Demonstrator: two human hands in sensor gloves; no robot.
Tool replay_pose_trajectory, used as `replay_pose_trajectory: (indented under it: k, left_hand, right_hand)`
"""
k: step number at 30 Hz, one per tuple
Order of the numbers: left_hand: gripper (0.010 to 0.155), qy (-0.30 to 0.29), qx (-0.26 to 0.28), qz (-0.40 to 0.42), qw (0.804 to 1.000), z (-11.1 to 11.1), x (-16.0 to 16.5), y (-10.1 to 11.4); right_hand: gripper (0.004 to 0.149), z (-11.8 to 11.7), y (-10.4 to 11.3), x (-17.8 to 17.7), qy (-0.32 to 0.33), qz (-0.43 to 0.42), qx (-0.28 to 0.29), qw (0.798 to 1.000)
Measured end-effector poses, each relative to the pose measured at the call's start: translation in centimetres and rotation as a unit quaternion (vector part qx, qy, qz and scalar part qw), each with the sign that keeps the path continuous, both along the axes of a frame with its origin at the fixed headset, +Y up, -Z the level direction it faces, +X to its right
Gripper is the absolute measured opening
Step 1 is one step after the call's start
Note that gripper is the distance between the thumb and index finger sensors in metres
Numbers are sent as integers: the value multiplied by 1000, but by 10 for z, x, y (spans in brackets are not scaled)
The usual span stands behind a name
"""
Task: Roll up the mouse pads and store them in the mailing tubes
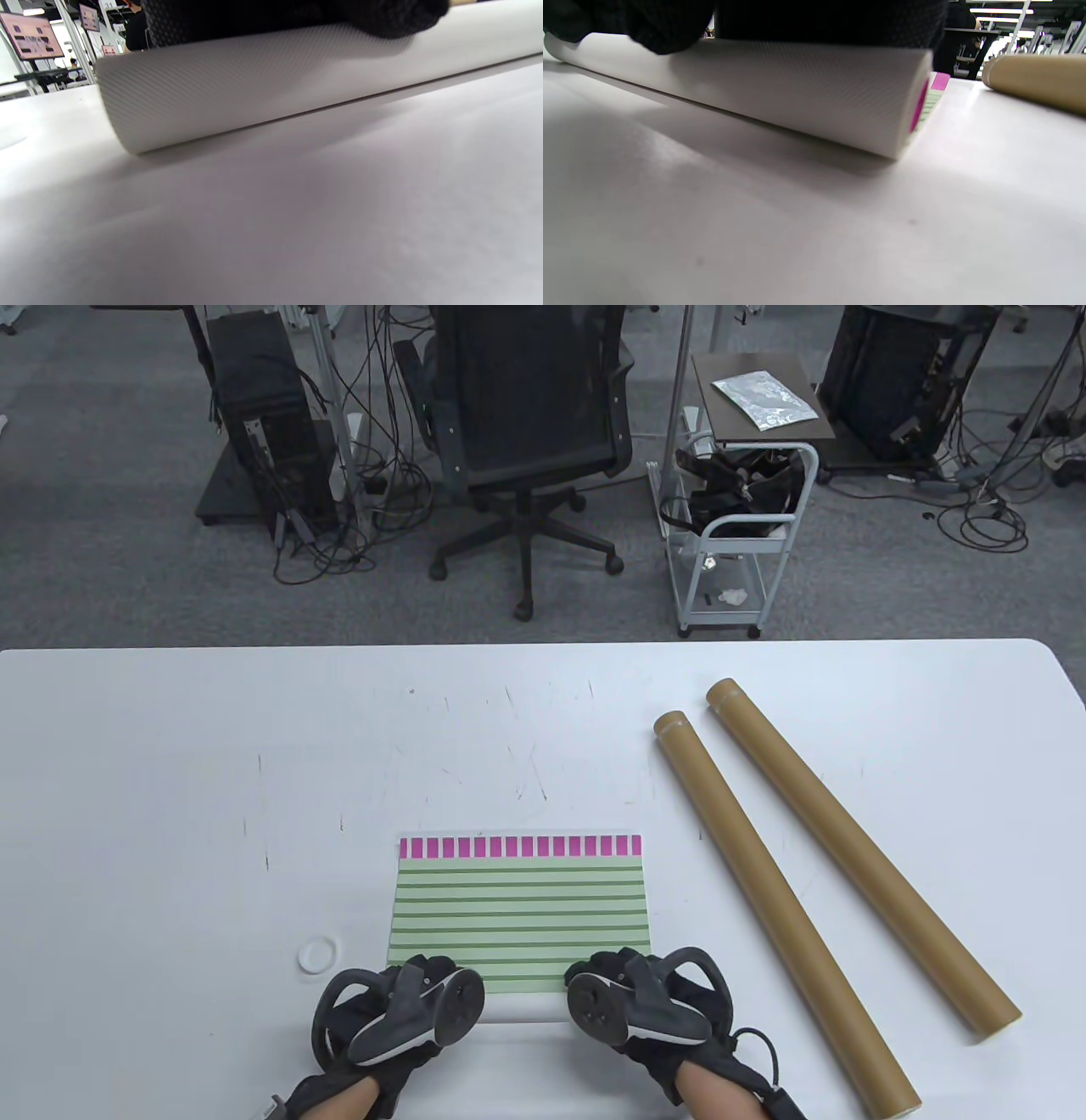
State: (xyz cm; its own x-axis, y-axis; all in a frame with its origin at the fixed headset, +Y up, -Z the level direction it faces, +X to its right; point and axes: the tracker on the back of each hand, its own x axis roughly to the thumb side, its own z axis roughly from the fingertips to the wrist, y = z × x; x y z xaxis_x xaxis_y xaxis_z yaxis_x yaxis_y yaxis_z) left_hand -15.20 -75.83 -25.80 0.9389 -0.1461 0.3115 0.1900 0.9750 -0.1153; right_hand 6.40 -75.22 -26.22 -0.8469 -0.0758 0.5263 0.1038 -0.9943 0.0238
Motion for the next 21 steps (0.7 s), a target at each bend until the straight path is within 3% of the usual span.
replay_pose_trajectory:
  k: [4, 9, 15, 21]
  left_hand:
    - [49, 3, 2, -22, 1000, 0, 3, -5]
    - [53, -37, 38, -74, 996, 12, 13, -6]
    - [51, -27, 9, -47, 999, 8, 11, 1]
    - [49, -24, -37, -6, 999, 9, 7, 10]
  right_hand:
    - [50, -5, -5, -1, -12, 7, -3, 1000]
    - [48, -10, -9, 0, -27, -17, -21, 999]
    - [48, -12, -7, -2, -26, -10, -25, 999]
    - [48, -10, -5, -1, -13, -22, -84, 996]
